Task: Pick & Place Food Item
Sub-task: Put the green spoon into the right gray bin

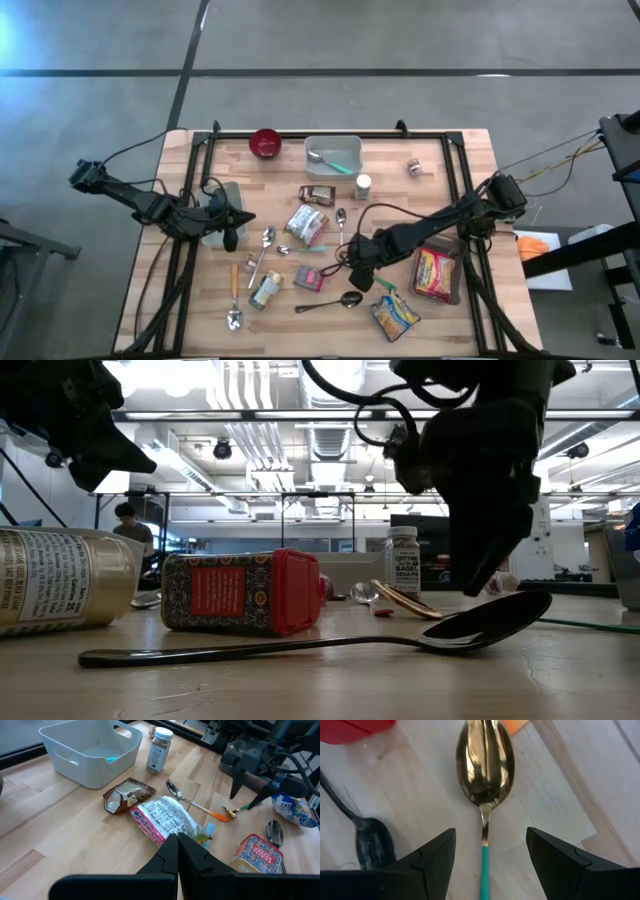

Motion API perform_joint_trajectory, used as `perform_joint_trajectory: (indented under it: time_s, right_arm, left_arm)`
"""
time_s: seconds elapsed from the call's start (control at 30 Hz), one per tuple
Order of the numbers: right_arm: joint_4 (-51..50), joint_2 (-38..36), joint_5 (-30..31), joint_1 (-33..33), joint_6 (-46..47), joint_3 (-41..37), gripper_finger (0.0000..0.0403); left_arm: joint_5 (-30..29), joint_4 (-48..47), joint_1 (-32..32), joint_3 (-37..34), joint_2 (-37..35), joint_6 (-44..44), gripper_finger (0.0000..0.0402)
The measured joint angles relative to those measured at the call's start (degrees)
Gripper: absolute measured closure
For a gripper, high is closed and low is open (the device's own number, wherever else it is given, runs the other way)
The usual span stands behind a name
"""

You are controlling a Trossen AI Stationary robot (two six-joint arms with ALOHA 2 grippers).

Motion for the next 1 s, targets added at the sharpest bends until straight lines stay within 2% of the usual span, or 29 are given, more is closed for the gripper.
perform_joint_trajectory:
  time_s: [0.27, 0.37, 1.0]
  right_arm:
    - [4.62, 0.00, -1.53, 0.39, -0.15, -2.82, 0.0163]
    - [4.53, 0.00, -1.52, 0.37, -1.71, -3.03, 0.0163]
    - [3.47, 0.07, -0.56, 0.63, 3.43, -3.51, 0.0163]
  left_arm:
    - [-0.01, 0.00, -0.01, 0.00, 0.00, 0.00, 0.0401]
    - [0.01, 0.00, -0.01, 0.00, -0.01, -0.01, 0.0401]
    - [0.00, 0.00, -0.01, 0.00, 0.00, 0.01, 0.0401]
